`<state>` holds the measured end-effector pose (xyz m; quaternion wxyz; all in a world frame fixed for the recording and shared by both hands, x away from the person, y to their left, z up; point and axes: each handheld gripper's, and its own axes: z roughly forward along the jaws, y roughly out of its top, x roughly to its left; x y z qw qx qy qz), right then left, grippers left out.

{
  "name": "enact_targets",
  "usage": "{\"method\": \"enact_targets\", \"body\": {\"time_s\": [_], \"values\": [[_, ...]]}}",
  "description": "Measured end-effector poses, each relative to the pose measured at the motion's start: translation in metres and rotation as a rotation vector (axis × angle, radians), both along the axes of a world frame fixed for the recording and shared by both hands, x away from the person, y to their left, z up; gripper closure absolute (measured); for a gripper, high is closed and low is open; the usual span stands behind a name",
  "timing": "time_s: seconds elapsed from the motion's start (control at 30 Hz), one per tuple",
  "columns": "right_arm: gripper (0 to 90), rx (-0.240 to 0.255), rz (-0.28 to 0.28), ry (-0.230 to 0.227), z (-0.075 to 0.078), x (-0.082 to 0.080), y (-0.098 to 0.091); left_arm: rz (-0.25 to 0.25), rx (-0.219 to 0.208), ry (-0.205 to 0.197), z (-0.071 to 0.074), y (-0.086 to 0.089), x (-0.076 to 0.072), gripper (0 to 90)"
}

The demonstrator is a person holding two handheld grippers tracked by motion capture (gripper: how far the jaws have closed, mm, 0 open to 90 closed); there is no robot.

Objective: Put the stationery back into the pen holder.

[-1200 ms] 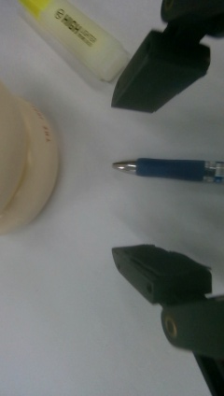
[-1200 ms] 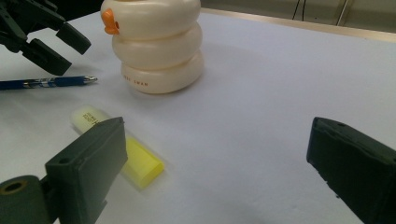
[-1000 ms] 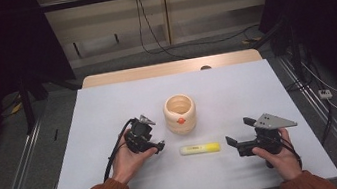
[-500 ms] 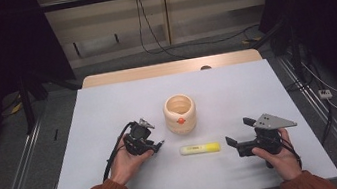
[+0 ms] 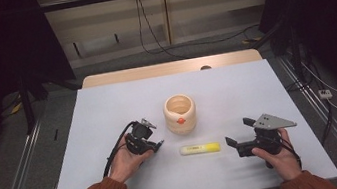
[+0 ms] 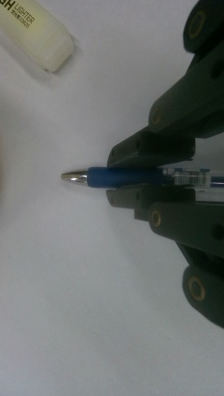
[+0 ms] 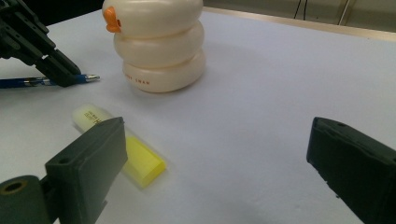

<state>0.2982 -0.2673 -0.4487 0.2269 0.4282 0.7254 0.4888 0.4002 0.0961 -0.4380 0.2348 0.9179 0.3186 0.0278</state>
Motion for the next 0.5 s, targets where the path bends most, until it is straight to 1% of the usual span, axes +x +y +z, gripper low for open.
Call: {"method": "enact_targets", "body": {"time_s": [0.1,0.27,0.33,0.43,0.47,0.5], "values": [[4.9,-0.001,0.001,0.0,0.0,0.0,0.0,0.005,-0.006,0.006,0.0,0.001,0.001,80.4],[4.9,0.002,0.0,-0.002,0.0,0.0,-0.001,0.015,-0.043,0.025,0.0,0.005,0.002,80.6],[4.9,0.002,0.0,-0.003,0.0,0.0,-0.001,0.012,-0.04,0.017,0.0,0.006,0.003,80.7],[4.9,0.002,0.0,-0.003,0.0,0.0,-0.001,0.024,-0.065,0.023,0.001,0.008,0.002,80.7],[4.9,0.002,0.0,-0.003,0.0,0.0,-0.001,0.017,-0.069,0.017,0.003,0.009,0.002,80.7],[4.9,0.002,0.0,-0.003,0.0,0.0,-0.001,0.023,-0.085,0.016,0.004,0.01,0.001,80.7]]}}
